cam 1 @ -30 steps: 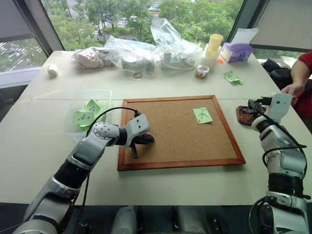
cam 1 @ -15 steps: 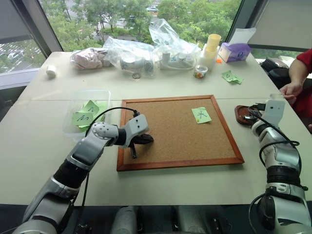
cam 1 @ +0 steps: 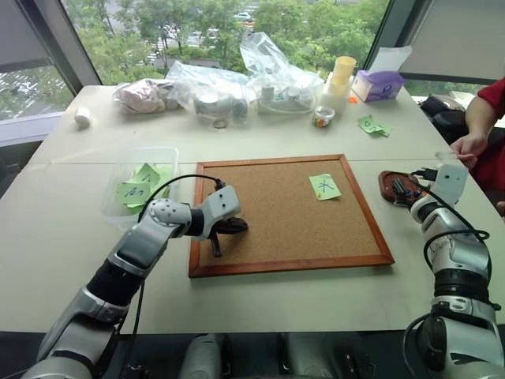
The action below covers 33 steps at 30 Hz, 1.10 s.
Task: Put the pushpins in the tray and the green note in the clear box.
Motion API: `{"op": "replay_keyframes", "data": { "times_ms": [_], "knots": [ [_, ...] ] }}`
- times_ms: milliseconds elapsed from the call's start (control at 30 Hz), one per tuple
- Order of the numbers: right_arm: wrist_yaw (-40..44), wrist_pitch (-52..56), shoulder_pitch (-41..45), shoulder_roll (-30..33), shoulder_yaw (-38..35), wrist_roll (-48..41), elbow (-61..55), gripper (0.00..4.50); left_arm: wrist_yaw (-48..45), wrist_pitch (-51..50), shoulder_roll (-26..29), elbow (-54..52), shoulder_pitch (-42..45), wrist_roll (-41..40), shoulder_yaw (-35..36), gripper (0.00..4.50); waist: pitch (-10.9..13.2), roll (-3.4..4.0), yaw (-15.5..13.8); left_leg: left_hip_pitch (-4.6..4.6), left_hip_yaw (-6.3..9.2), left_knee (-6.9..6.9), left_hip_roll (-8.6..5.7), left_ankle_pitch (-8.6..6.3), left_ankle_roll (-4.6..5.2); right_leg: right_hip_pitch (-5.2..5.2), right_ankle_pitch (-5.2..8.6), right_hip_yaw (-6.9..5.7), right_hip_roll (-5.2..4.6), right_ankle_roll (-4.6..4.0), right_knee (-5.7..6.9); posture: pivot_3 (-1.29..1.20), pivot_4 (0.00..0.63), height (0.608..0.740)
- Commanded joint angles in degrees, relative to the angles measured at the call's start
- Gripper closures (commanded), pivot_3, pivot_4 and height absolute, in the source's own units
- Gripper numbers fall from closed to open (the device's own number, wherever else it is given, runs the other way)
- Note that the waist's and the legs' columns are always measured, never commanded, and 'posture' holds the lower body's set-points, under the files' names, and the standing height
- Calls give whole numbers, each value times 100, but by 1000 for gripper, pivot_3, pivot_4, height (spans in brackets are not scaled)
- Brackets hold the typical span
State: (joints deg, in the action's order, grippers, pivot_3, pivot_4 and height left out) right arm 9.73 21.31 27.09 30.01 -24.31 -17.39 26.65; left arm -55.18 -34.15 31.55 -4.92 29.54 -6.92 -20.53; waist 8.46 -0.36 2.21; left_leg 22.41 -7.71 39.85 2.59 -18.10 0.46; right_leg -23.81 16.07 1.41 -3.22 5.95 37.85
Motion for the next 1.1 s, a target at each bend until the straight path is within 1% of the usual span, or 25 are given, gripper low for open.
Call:
{"op": "replay_keyframes", "data": {
  "times_ms": [33, 100, 167, 267, 300, 433, 600, 733, 900, 1100],
  "knots": [
    [13, 264, 174, -81, -590, -681, -401, 56, -1, -99, 6, 183, -139, 117, -182, 4500, 0, 0, -5, -1, 1, 0, 0, 0, 0, 2, 0, 0, 0, 0, 0, 0, 150, 735],
    [69, 332, 170, -119, -690, -883, -558, 56, -6, -98, 9, 185, -138, 118, -180, 4500, 0, 0, -4, -1, 2, 0, 0, 0, 0, 4, 0, 0, -1, 0, -3, 0, 150, 735],
    [315, 350, 70, -135, -595, -992, -908, 56, -7, -101, 17, 183, -139, 118, -174, 4500, 0, 0, -3, -2, 3, 0, 0, 0, 0, 6, 0, -1, -1, 0, -4, 0, 150, 735],
    [1274, 432, -477, -3, 389, -807, -1908, 56, -17, -110, 35, 166, -152, 115, -171, 4500, 0, 3, -1, -2, 6, -3, 0, -1, 0, 5, 0, -1, -1, 0, -5, 0, 150, 735],
    [1498, 517, -615, -17, 602, -866, -2196, 56, -21, -108, 39, 167, -154, 117, -173, 4500, -1, 4, -1, -3, 7, -4, 1, -1, 1, 7, 0, -1, 1, 0, -8, 0, 150, 735],
    [1983, 646, -931, -18, 1381, -754, -2900, 56, -26, -98, 36, 190, -139, 126, -184, 4500, -1, 3, -6, -8, 11, -4, 1, -2, 2, 15, 0, -4, 0, 0, -13, 0, 150, 735],
    [1975, 595, -864, -144, 1740, -551, -2906, 56, -9, -102, 3, 200, -124, 128, -197, 4500, -1, 2, -23, -7, 12, -4, 0, -5, 8, 16, 0, -6, 0, -1, -16, 0, 150, 735],
    [2162, 630, -844, -164, 1986, -420, -2855, 56, 22, -122, -4, 188, -140, 125, -180, 4500, -1, 2, -27, -6, 12, -4, 0, -5, 7, 16, 0, -7, 0, -1, -18, 0, 150, 735],
    [2225, 606, -799, -206, 2064, -315, -2781, 56, 60, -141, -15, 166, -161, 131, -185, 4500, -1, 2, -32, -6, 12, -4, 0, -6, 10, 17, 0, -8, 0, -1, -19, 0, 150, 735],
    [2232, 686, -672, -304, 2263, -119, -2376, 56, 143, -172, -88, 178, -158, 118, -163, 4500, -1, 2, -40, -6, 14, -4, 0, -6, 10, 17, 1, -9, 0, -2, -19, 0, 150, 735]
  ]
}}
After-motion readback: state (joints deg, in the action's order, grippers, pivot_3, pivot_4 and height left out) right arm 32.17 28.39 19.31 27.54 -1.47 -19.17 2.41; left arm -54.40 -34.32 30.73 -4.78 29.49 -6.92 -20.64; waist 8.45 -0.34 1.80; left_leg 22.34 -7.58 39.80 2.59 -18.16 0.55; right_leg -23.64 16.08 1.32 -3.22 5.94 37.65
